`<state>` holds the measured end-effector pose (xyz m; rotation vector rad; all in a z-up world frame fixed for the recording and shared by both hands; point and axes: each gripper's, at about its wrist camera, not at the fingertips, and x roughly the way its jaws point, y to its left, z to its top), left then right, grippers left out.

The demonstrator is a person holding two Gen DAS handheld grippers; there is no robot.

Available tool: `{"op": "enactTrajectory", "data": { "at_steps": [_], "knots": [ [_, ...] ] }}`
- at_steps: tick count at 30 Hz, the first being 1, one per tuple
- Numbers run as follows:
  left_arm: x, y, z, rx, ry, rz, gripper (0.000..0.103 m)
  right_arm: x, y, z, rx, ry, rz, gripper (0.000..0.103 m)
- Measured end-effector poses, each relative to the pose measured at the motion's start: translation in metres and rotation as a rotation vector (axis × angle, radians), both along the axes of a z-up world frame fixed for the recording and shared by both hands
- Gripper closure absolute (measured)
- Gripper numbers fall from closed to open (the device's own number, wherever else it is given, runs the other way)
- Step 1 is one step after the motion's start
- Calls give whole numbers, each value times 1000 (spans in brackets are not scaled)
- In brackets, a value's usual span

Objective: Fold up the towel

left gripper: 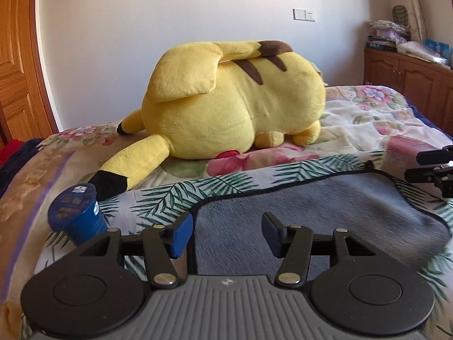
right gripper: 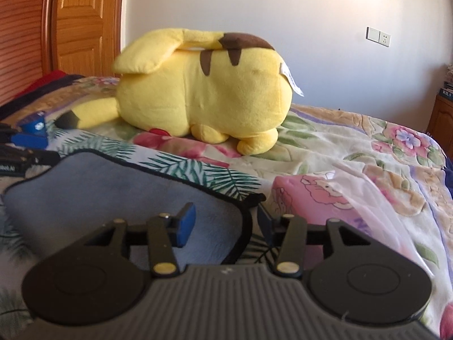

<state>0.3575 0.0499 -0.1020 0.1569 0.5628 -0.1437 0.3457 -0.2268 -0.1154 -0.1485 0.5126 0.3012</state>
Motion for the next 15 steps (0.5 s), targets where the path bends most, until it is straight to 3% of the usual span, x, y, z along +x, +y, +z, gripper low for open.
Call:
{"op": "enactTrajectory", "data": {
  "at_steps": [15],
  "knots": [
    [-99, -20, 70, 4, 21, -20, 65, -100, -12, 81, 40, -22, -6, 54]
  ]
}}
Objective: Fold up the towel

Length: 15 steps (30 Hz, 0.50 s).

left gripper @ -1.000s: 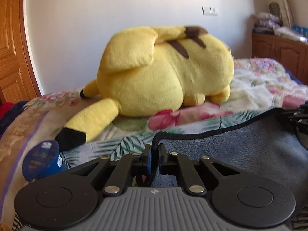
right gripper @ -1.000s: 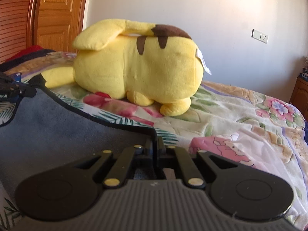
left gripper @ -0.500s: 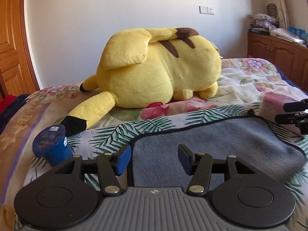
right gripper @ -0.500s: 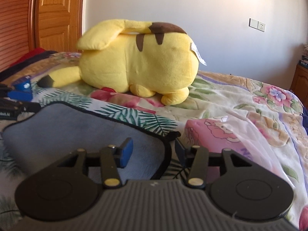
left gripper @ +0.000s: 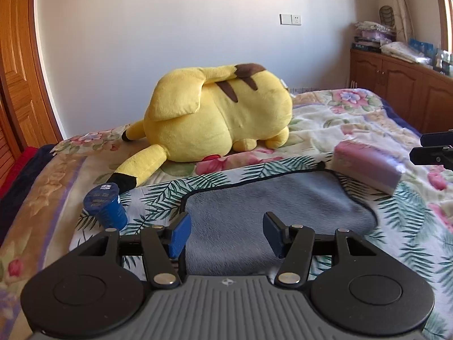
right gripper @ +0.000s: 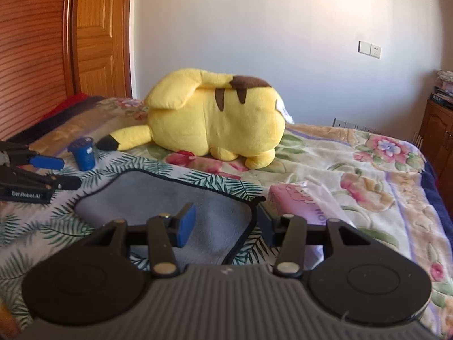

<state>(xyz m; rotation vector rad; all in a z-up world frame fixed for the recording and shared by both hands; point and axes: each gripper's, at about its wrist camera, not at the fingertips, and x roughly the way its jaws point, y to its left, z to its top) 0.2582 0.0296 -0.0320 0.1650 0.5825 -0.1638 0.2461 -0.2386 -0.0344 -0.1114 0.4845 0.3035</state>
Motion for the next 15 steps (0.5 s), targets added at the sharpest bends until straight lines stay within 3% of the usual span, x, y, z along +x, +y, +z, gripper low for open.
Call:
{"op": "enactTrajectory", "data": {
  "at_steps": [15],
  "knots": [
    [-81, -5, 51, 7, -30, -32, 61, -73, -3, 41, 33, -33, -16, 54]
  ]
}}
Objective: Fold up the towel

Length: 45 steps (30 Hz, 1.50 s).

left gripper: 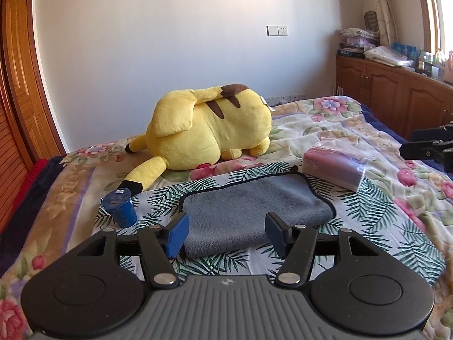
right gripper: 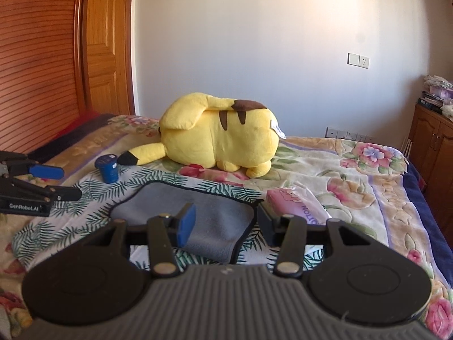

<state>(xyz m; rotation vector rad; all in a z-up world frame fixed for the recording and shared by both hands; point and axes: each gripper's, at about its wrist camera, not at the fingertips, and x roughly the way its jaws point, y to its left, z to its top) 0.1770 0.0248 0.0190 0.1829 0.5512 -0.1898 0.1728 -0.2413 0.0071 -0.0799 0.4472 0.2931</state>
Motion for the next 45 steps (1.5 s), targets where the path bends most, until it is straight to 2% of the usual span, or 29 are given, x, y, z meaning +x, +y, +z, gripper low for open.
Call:
{"op": "enactTrajectory", "data": {
  "at_steps": [5, 7, 10, 12, 16, 18, 28, 45],
  "knots": [
    [-21, 0, 12, -26, -16, -2, 52, -17, 1, 2, 18, -1, -5, 53],
    [-31, -1, 16, -32, -21, -7, 46, -24, 1, 2, 30, 2, -11, 50],
    [-43, -3, 24, -45, -37, -9, 34, -34, 2, 1, 34, 5, -10, 36],
    [-52, -3, 29, -63, -43, -13, 28, -41, 3, 2, 40, -2, -16, 18],
    [-69, -4, 38, -96, -47, -18, 16, -53, 3, 5, 55, -8, -24, 8],
    [-77, -5, 40, -95, -50, -16, 16, -59, 3, 6, 48, -21, -27, 0],
    [-108, -10, 40, -59, -46, 5, 16, -81, 6, 7, 22, -25, -85, 0],
    [-152, -17, -5, -63, -16, 22, 16, -120, 15, -16, 43, -20, -121, 0]
  ]
}}
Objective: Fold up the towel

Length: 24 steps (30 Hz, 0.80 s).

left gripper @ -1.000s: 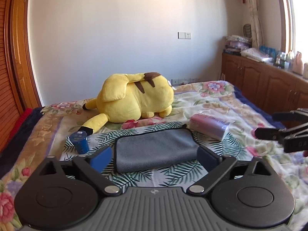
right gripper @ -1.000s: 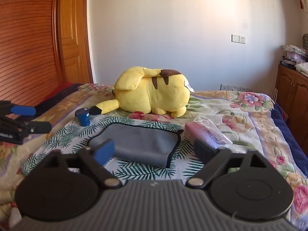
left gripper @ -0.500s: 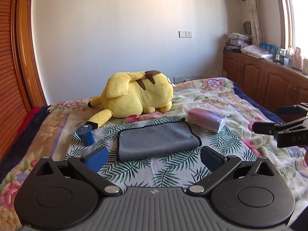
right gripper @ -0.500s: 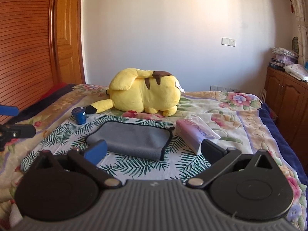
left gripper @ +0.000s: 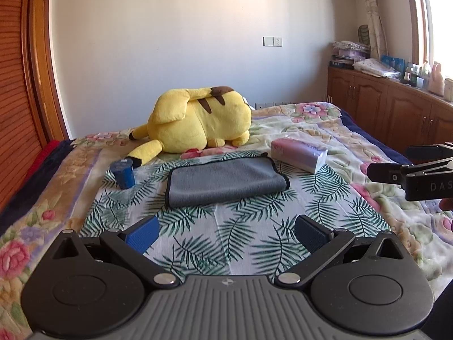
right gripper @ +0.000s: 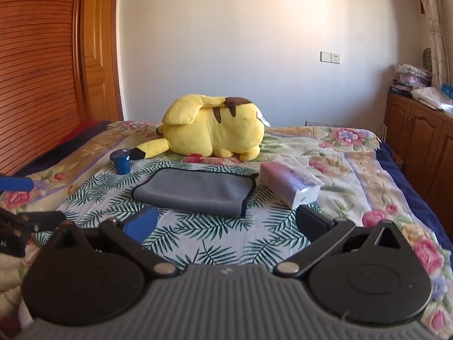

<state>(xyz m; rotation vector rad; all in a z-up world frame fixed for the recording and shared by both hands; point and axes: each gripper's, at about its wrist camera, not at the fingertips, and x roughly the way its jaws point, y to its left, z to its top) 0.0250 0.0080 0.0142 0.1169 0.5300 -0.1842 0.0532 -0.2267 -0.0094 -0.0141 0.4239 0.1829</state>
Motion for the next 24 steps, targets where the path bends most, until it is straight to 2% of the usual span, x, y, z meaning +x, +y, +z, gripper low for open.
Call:
{"op": "enactTrajectory", "data": {
  "at_steps": [9, 24],
  "knots": [
    [-12, 6, -21, -43, 17, 38, 16, -16, 2, -18, 13, 6, -23, 0],
    [-28, 1, -43, -48, 23, 56, 16, -30, 8, -45, 17, 40, -28, 0]
  ]
}}
